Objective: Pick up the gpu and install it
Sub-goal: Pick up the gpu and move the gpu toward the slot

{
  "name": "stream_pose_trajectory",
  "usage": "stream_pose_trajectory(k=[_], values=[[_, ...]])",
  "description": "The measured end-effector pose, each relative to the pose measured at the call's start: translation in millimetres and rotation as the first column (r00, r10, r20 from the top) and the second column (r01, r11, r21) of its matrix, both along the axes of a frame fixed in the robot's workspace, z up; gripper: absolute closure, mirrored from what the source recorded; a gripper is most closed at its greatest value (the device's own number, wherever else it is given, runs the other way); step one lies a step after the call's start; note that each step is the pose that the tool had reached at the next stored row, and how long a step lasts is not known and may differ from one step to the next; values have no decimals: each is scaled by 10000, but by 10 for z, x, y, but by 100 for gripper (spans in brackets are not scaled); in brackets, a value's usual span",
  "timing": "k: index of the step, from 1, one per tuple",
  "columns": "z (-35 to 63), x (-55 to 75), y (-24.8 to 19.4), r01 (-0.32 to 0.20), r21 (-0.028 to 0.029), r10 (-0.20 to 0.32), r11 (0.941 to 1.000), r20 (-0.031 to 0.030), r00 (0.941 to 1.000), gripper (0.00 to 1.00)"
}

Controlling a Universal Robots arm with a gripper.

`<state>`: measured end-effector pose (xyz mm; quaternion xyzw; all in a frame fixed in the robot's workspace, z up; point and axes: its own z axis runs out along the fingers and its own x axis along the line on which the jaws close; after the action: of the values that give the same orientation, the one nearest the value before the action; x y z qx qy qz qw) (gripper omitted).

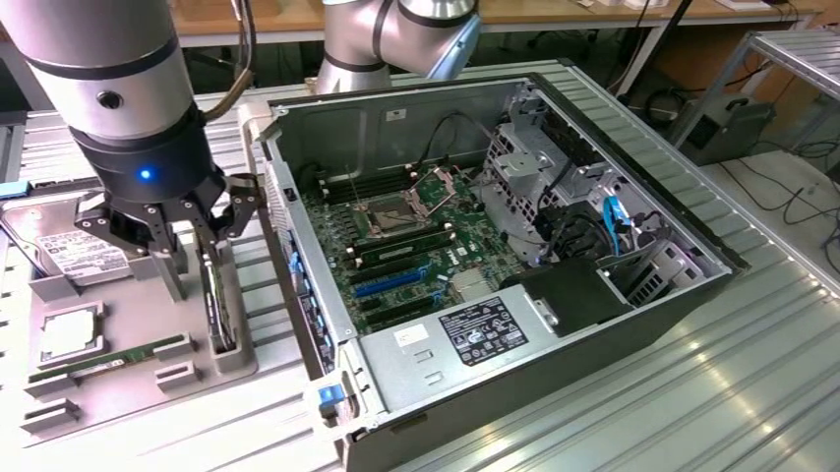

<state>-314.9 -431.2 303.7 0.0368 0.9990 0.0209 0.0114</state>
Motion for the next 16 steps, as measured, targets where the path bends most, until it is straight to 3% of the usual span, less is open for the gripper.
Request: stream_pose_trajectory(k=[11, 16], values=[[-208, 9, 2, -324, 0, 324, 9995, 0, 9995, 64], [-303, 9, 39, -522, 1, 522, 9986, 0, 9986, 64]])
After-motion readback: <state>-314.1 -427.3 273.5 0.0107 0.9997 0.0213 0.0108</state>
